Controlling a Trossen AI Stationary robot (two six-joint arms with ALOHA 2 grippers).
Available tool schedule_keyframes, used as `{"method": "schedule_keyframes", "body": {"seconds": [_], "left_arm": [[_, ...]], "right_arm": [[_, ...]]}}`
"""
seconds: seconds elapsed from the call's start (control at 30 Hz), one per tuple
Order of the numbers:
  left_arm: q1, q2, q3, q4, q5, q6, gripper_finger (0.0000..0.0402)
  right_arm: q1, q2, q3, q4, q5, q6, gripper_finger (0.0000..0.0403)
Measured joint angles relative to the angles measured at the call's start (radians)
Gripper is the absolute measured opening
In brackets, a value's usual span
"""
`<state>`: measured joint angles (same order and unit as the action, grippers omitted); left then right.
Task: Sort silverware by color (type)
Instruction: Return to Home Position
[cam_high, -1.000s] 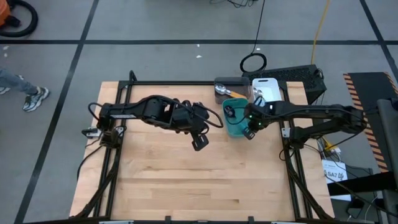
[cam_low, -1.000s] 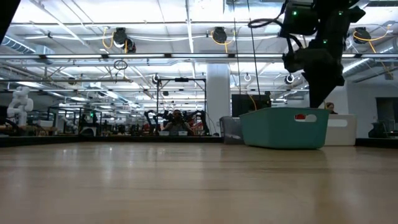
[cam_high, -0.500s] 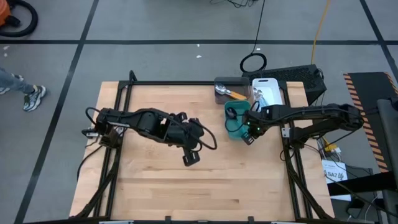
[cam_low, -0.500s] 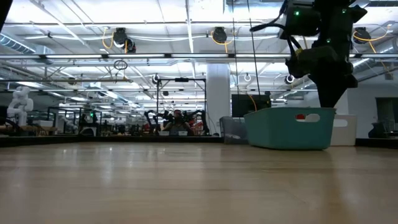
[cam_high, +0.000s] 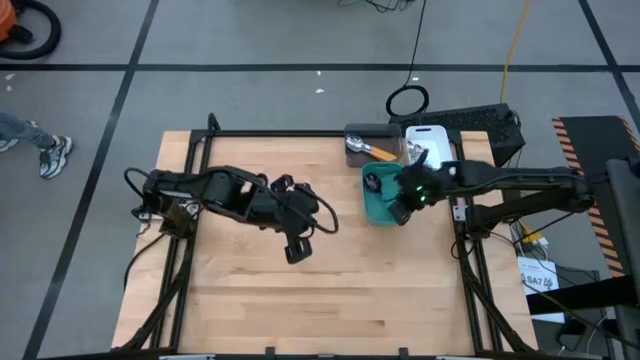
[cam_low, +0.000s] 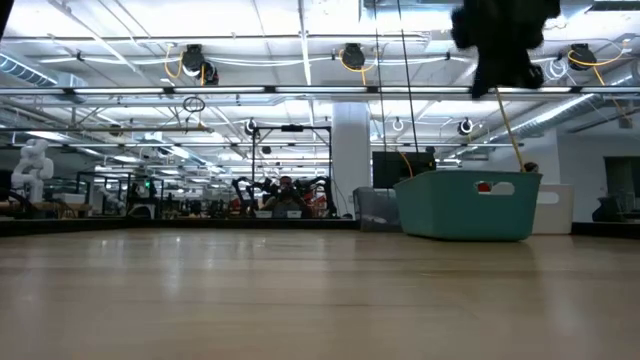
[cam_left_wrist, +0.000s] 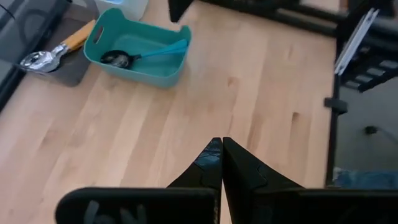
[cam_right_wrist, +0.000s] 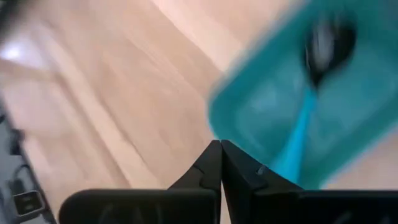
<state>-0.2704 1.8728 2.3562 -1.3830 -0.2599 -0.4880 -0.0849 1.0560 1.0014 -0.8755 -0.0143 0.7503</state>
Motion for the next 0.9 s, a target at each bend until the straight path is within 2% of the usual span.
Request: {"method": "schedule_keyframes", "body": {"seconds": [0.2,0.37,0.57,0.73,0.83,0.9], "left_arm": [[0.057,-0.069,0.000,0.075,0.025,0.065,0.0010],[0.101,-0.135,0.000,0.133,0.004,0.215,0.0010],[0.143,-0.182,0.002,0.123,-0.160,0.336,0.0010],[0.158,-0.178,-0.001,0.122,-0.126,0.444,0.0010],[0.158,-0.177,-0.001,0.170,-0.126,0.537,0.0010],[0.159,-0.173,0.000,0.234,-0.131,0.536,0.0010]], "right_arm": [[-0.001,-0.105,0.143,0.131,0.035,-0.289,0.0000],[-0.005,-0.178,0.171,0.247,0.067,-0.448,0.0000],[-0.005,-0.209,0.170,0.430,0.066,-0.503,0.0000],[-0.005,-0.213,0.170,0.609,0.056,-0.539,0.0003],[-0.005,-0.211,0.170,0.646,0.033,-0.617,0.0008],[-0.005,-0.204,0.170,0.655,0.031,-0.648,0.0010]]}}
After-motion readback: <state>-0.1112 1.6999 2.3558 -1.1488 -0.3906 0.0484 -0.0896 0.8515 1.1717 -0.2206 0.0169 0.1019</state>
